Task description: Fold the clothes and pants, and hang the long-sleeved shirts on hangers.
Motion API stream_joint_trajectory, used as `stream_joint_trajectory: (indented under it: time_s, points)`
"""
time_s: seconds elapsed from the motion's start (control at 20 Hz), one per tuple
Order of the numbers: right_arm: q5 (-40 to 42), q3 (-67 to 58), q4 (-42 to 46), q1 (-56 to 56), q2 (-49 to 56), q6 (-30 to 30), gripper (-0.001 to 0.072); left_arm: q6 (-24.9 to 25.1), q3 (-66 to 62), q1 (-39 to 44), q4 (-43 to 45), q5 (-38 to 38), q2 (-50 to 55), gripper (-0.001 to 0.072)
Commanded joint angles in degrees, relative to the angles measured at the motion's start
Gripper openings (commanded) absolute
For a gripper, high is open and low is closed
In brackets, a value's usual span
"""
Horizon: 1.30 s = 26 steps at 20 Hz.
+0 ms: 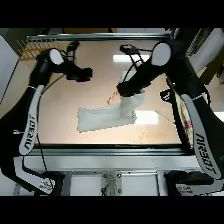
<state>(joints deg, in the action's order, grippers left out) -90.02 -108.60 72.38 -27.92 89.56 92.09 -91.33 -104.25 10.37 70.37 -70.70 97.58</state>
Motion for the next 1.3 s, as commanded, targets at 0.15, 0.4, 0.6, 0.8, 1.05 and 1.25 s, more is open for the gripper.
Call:
stream_joint_trajectory:
  time_s: [0.15, 0.4, 0.6, 0.8, 1.05, 1.25]
  points:
    - [10.93, -0.07, -2.86, -10.99, 8.52, 2.73, 0.0013, 1.60, -0.07, -11.89, 0.61, -4.37, -6.56, 0.0008]
    - [21.20, -0.07, -5.29, -17.00, 17.66, 2.60, 0.0024, 1.57, -0.07, -15.72, 0.44, -4.81, -8.24, 0.0008]
    - [35.45, -0.07, -18.64, -22.21, 22.38, -5.38, 0.0550, 1.57, -0.07, -16.00, 0.39, -3.69, -8.37, 0.0008]
    - [37.48, 0.07, -25.31, -20.87, 18.64, -12.66, 0.0549, 1.90, 0.00, -16.63, 0.66, -1.64, -10.32, 0.0008]
    - [34.10, 16.04, -19.87, -8.17, 6.93, -11.85, 0.0547, 2.56, 10.97, -16.81, 0.61, 3.63, -18.29, 0.0008]
    - [33.55, 37.70, -19.21, 7.23, -1.75, -11.10, 0.0552, 2.71, 25.94, -14.25, 0.50, 6.78, -26.16, 0.0008]
